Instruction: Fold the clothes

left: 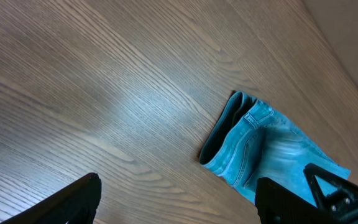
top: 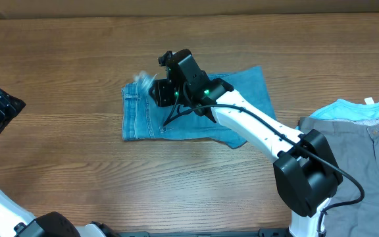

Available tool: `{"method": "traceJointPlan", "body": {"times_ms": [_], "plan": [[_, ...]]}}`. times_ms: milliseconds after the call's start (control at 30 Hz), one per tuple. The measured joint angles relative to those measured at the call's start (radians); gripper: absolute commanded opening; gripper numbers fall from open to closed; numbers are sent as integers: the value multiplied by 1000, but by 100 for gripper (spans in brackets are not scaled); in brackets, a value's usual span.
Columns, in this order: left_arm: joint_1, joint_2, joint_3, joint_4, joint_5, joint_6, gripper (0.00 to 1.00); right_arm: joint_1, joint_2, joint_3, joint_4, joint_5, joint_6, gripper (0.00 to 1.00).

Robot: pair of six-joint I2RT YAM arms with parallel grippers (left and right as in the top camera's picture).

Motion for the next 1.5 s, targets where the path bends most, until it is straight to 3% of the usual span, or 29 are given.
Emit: {"method": "traceJointPlan", "body": {"times_ms": [233, 433, 700, 833, 900, 1033, 1167, 1267, 1500], "plan": [[0, 0, 0, -1, 0, 0, 82, -2, 0, 1, -74, -46, -75, 69], [-26, 0, 0, 5, 20, 34, 68, -46, -29, 1, -153, -51, -95, 63], [-342, 8, 0, 70, 52, 131, 63, -321, -278, 3, -369, -26, -71, 71], [-528, 63, 0, 103, 18, 149, 51, -472, -359, 11, -513, -38, -55, 48], [-611, 124, 0, 121, 5, 155, 43, -540, -365, 14, -604, -50, -54, 48], [-735, 286, 0, 168, -7, 159, 41, -608, -320, 13, -723, -57, -85, 48], [-808, 446, 0, 207, -17, 155, 39, -608, -224, 13, -781, -65, -154, 44], [-839, 553, 0, 213, -31, 146, 34, -594, -131, 13, -796, -74, -198, 28], [-848, 710, -1, 209, -166, 90, 31, -570, 76, 7, -837, -82, -237, 14]]}}
